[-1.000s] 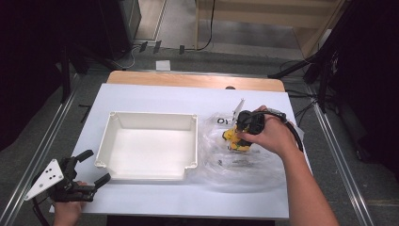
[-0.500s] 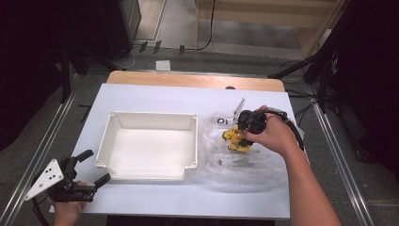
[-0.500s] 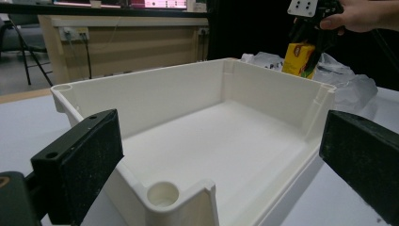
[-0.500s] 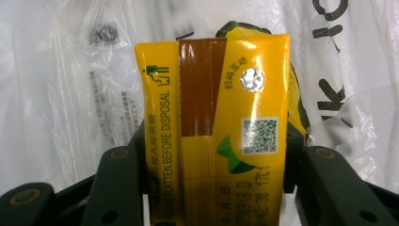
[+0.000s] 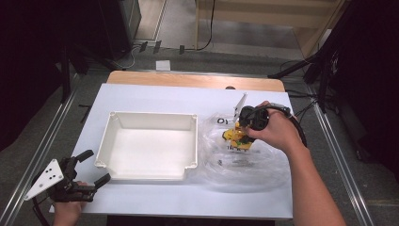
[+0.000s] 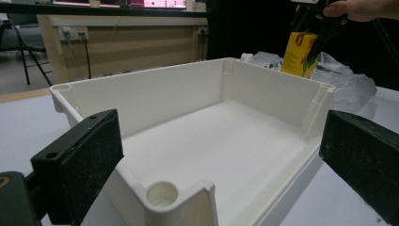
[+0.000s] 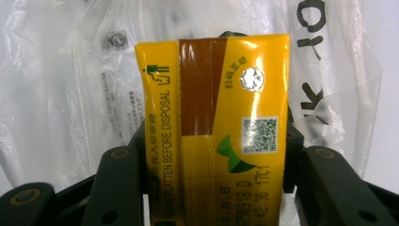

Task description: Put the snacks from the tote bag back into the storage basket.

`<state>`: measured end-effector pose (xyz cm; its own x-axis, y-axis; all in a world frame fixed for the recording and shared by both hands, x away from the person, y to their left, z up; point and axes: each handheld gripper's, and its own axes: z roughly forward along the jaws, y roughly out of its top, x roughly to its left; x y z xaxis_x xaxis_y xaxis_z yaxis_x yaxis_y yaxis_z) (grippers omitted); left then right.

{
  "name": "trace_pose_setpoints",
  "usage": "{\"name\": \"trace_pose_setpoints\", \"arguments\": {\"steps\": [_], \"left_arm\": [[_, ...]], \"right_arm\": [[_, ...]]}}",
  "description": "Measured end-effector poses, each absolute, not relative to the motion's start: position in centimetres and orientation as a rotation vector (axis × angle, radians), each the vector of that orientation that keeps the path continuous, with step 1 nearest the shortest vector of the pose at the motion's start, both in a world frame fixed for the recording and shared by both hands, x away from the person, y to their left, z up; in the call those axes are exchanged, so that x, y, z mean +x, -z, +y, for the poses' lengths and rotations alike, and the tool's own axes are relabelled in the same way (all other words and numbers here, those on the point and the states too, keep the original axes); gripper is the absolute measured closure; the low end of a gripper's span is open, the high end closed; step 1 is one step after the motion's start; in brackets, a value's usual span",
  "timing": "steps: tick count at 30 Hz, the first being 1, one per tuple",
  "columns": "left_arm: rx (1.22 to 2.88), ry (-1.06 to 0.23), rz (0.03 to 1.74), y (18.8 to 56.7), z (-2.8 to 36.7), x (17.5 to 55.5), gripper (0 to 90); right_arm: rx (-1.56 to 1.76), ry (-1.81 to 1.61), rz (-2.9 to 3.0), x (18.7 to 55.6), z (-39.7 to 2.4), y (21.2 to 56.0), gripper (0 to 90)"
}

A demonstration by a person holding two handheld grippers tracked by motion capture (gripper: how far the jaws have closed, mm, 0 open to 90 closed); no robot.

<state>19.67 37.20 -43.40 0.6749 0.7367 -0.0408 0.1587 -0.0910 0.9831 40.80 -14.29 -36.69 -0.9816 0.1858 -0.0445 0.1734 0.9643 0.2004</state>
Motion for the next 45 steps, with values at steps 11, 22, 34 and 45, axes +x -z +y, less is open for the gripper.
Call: {"name": "trace_pose_setpoints", "arguments": {"steps": [11, 22, 34, 45], "left_arm": [[1.616, -0.564, 0.746, 43.4, 37.2, 19.7, 0.6], [1.614, -0.563, 0.746, 43.4, 37.3, 19.7, 0.6], [1.616, -0.564, 0.746, 43.4, 37.2, 19.7, 0.6], [1.615, -0.562, 0.745, 43.4, 37.2, 19.7, 0.6]], "right_arm": [[0.277, -0.299, 3.048, 40.7, -13.8, 35.0, 52.5], [0.268, -0.314, 3.055, 40.9, -13.6, 33.7, 52.5], [0.261, -0.335, 3.054, 41.1, -13.2, 32.5, 52.5], [0.240, -0.345, 3.066, 41.1, -11.6, 31.9, 52.6]]}}
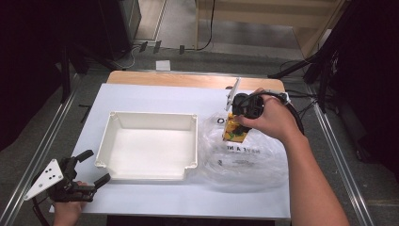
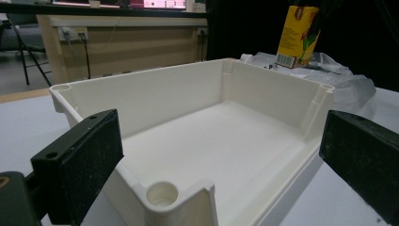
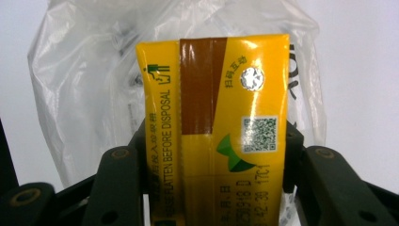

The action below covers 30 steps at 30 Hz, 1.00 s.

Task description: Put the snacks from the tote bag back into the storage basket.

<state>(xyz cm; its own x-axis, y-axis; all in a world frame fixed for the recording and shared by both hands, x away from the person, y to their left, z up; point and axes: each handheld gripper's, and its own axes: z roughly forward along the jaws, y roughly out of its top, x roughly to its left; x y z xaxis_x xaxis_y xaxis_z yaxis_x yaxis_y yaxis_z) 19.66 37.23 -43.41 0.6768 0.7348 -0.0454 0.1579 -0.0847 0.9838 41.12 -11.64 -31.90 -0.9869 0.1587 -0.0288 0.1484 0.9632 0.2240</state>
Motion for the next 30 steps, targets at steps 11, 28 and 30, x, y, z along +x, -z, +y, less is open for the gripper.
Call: {"name": "trace_pose_setpoints", "arguments": {"steps": [11, 28, 30], "left_arm": [[1.611, -0.563, 0.744, 43.4, 37.3, 19.7, 0.6], [1.611, -0.562, 0.743, 43.4, 37.3, 19.6, 0.6], [1.612, -0.562, 0.743, 43.4, 37.3, 19.6, 0.6]], "right_arm": [[0.221, -0.348, 3.066, 41.1, -10.3, 30.8, 52.6], [0.196, -0.335, 3.057, 41.1, -8.4, 29.4, 52.6], [0.190, -0.333, 3.061, 41.1, -8.2, 29.4, 52.6]]}}
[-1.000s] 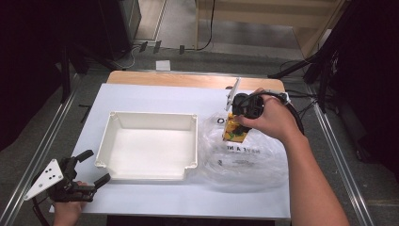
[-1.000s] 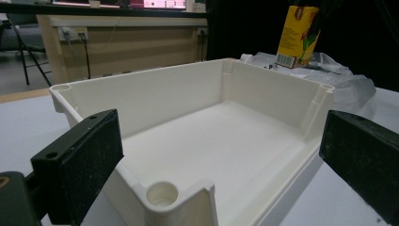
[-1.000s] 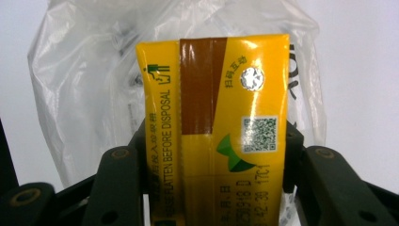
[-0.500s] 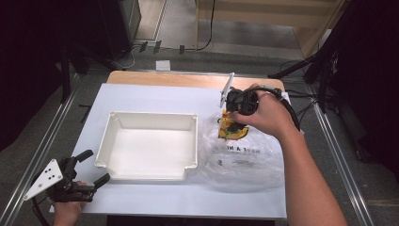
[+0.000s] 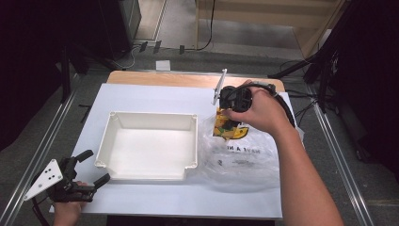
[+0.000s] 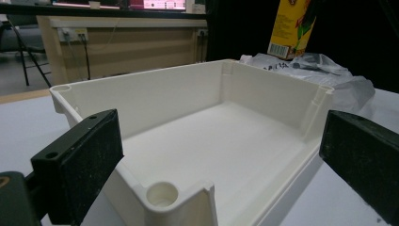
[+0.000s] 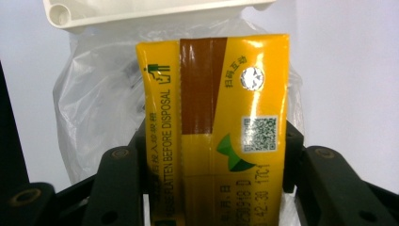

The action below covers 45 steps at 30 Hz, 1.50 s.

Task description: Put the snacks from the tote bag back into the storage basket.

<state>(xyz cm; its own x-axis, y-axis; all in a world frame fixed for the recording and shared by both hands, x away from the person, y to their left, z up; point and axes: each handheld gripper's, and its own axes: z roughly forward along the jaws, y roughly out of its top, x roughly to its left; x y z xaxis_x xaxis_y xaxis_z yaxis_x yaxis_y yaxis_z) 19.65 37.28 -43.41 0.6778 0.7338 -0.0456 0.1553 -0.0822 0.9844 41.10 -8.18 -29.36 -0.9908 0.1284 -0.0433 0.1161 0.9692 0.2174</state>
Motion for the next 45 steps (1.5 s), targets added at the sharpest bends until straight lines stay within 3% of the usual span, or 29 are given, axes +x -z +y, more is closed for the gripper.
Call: {"name": "trace_pose_setpoints", "arguments": {"steps": [45], "left_arm": [[1.619, -0.558, 0.738, 43.4, 37.2, 19.6, 0.6]], "right_arm": [[0.105, -0.364, 3.068, 41.1, -2.2, 27.9, 52.6]]}}
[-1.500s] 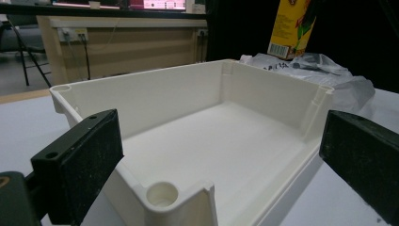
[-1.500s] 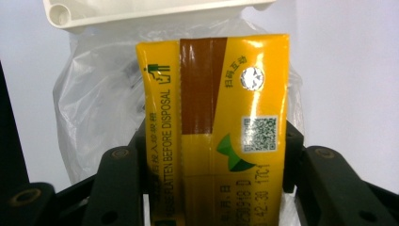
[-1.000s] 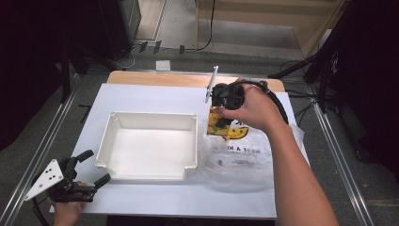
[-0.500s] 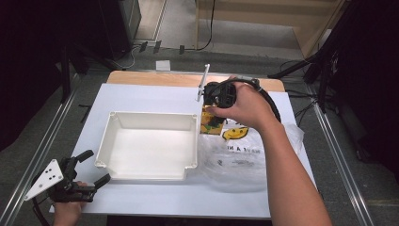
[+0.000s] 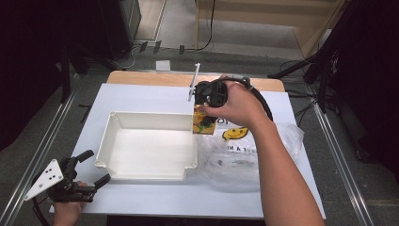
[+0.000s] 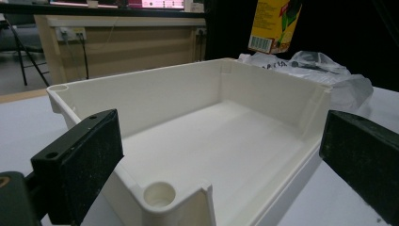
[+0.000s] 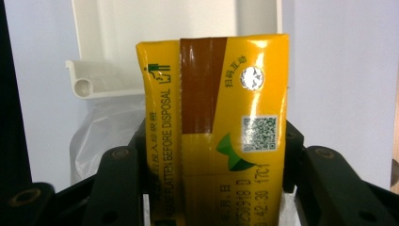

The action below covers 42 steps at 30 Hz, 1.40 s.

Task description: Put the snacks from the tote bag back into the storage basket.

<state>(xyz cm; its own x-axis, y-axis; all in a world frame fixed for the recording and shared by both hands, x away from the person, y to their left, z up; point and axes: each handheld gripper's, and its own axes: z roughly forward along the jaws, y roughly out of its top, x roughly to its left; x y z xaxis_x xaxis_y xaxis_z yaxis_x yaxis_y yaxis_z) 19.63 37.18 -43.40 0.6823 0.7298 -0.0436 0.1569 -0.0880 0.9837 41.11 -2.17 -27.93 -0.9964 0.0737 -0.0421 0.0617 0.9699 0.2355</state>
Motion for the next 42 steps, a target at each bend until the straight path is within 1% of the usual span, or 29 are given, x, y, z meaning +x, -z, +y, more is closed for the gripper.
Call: {"name": "trace_pose_setpoints", "arguments": {"steps": [23, 42], "left_arm": [[1.619, -0.556, 0.737, 43.4, 37.2, 19.6, 0.6], [1.625, -0.557, 0.733, 43.4, 37.2, 19.6, 0.6]], "right_arm": [[0.052, -0.367, 3.073, 41.2, 0.6, 28.3, 52.6], [0.029, -0.376, 3.071, 41.3, 2.0, 29.0, 52.5]]}}
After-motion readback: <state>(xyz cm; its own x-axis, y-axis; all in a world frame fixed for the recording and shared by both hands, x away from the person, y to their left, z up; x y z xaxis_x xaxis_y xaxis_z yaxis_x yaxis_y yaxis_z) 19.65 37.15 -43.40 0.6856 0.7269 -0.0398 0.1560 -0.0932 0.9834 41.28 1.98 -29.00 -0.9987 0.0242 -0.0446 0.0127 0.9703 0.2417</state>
